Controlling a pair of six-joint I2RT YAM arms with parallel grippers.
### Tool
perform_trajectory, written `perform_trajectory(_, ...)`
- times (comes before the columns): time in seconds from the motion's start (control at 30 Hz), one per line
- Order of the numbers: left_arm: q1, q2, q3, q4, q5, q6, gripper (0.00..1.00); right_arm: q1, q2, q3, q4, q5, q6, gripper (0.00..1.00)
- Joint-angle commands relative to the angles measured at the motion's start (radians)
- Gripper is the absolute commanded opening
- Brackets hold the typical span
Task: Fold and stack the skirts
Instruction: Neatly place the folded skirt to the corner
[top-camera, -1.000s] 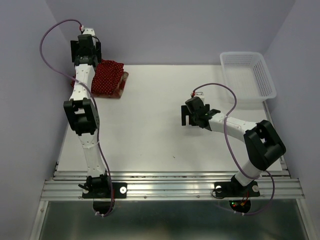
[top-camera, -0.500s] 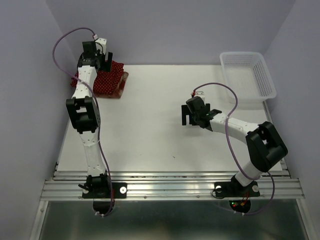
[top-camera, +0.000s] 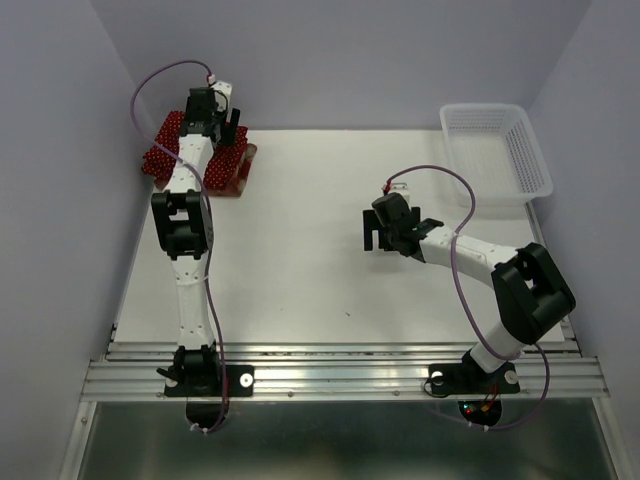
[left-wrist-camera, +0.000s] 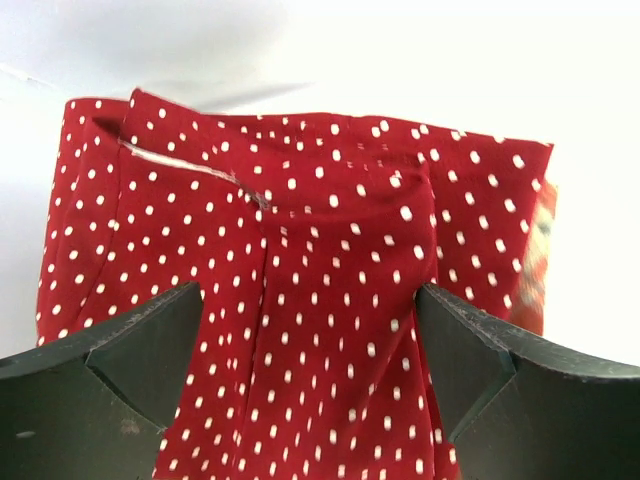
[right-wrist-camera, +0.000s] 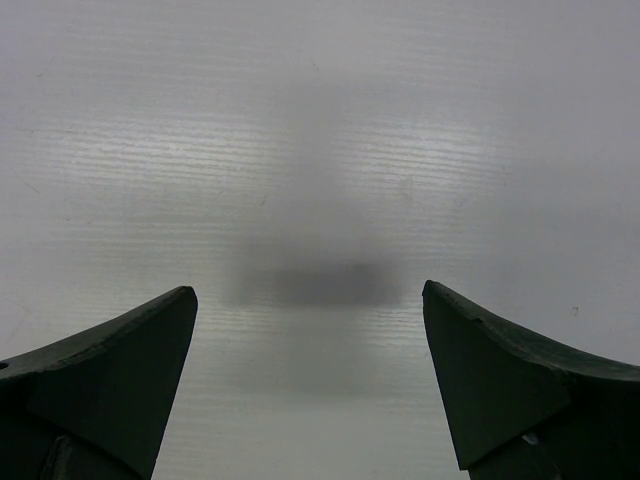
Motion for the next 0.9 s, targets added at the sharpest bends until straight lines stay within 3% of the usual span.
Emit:
perform_trajectory(0.0,0.006,0.044,0.079,0.07,-0.078,-0.004,0.99,-0.006,0.004,0.016,-0.002,0.026,-0.003,1.0)
perform_trajectory(0.13,0.006,0.045,0.022,0.134,-0.018,-0.021,0.99,-0.006,0.014,0.023,-0.01,0.025,-0.003,1.0)
perform_trajectory(0.33,-0.001,0.109,0.055,0.254,0.114,-0.116,0.99,-0.006,0.027,0.03,-0.023,0.028,0.008,1.0)
perform_trajectory(0.5,-0.009,0.146,0.101,0.293,0.08,-0.162,0.99,-0.006,0.018,0.02,-0.036,0.023,0.018,1.0)
perform_trajectory(0.6,-0.009,0.095,0.081,0.271,0.017,-0.173,0.99,-0.006,-0.007,0.017,-0.046,0.018,0.015,1.0)
perform_trajectory(0.87,-0.009,-0.249,-0.023,0.179,-0.138,-0.225,0.99,-0.006,-0.132,-0.009,-0.054,-0.067,0.003,1.0)
